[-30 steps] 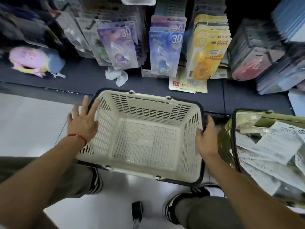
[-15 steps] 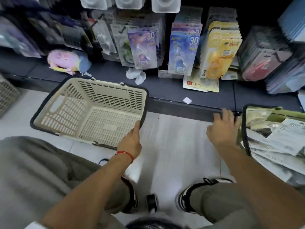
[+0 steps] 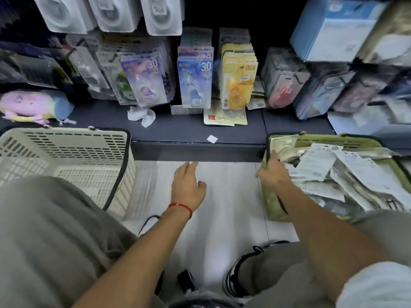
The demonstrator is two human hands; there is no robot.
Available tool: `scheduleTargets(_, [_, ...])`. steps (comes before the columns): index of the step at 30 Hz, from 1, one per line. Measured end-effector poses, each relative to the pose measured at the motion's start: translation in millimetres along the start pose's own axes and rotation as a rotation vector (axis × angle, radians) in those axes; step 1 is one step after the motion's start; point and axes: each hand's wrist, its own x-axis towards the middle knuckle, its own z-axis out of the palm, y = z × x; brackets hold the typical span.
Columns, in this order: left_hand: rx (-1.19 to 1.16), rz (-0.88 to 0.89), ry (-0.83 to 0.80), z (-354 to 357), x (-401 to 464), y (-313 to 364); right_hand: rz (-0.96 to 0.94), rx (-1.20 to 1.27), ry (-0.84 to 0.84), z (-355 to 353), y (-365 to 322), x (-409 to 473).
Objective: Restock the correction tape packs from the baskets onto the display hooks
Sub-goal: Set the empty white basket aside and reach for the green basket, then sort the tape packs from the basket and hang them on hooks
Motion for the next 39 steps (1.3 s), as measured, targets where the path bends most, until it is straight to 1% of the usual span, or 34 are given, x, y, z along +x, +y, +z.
scheduleTargets(2, [-0.238, -0.081, -0.114, 20, 0, 21, -0.048, 0.055, -0.112, 5, -10, -9])
scheduleTargets(4, [-0.379, -0.215, -0.164, 34, 3, 29, -0.08, 0.197, -0.25, 16, -26, -21])
scheduleTargets(6, [-0.49, -0.353, -0.158, 43, 9, 34, -0.116, 0.304, -0.391, 26, -45, -32])
scheduleTargets(8, [-0.605, -0.472, -0.102, 48, 20, 37, -0.236, 0.29, -0.476, 29, -61, -39])
scheduleTargets(9, [-0.668, -0.524, -0.079, 50, 25, 39, -0.329, 0.254, -0.462, 26, -68, -41])
scheduleTargets(10, [-0.714, -0.562, -0.065, 52, 32, 39, -0.418, 0.227, -0.401, 18, -73, -40])
scheduleTargets(11, [-0.725, -0.577, -0.06, 54, 37, 39, -0.48, 0.223, -0.299, 7, -75, -39])
scheduleTargets(13, [-0.668, -0.553, -0.05, 55, 39, 37, -0.508, 0.263, -0.063, -26, -71, -34])
scheduleTargets(14, [-0.619, -0.531, -0.037, 57, 38, 35, -0.489, 0.258, 0.049, -44, -64, -29])
scheduleTargets(16, [-0.507, -0.479, -0.025, 58, 37, 27, -0.394, 0.173, 0.234, -78, -38, -11])
scheduleTargets(18, [-0.444, -0.45, -0.013, 59, 40, 22, -0.244, 0.091, 0.36, -101, 3, 10])
scheduleTargets(21, [-0.367, -0.471, 0.026, 56, 50, 19, -0.039, -0.03, 0.488, -115, 63, 39])
scheduleTargets(22, [-0.337, -0.49, 0.051, 55, 54, 17, 0.024, -0.052, 0.492, -114, 79, 46])
scheduleTargets(23, [-0.309, -0.513, 0.083, 53, 56, 15, 0.104, -0.047, 0.457, -110, 92, 51])
scheduleTargets(25, [-0.26, -0.565, 0.157, 47, 60, 10, 0.238, 0.049, 0.319, -97, 106, 56])
scheduleTargets(26, [-0.233, -0.583, 0.191, 44, 63, 7, 0.261, 0.113, 0.261, -87, 108, 57])
scheduleTargets(27, [-0.21, -0.598, 0.219, 41, 66, 5, 0.267, 0.162, 0.239, -76, 106, 55])
scheduleTargets(30, [-0.167, -0.645, 0.279, 29, 77, -4, 0.305, 0.206, 0.355, -52, 86, 50])
scheduleTargets(31, [-0.159, -0.67, 0.296, 24, 80, -7, 0.305, 0.207, 0.377, -46, 78, 48])
scheduleTargets(33, [-0.15, -0.73, 0.333, 11, 87, -15, 0.251, 0.198, 0.351, -38, 65, 47])
scheduleTargets(36, [-0.169, -0.805, 0.372, -9, 95, -22, 0.143, 0.119, 0.232, -32, 51, 45])
scheduleTargets(39, [-0.173, -0.852, 0.389, -22, 100, -22, 0.098, -0.065, 0.1, -46, 37, 51])
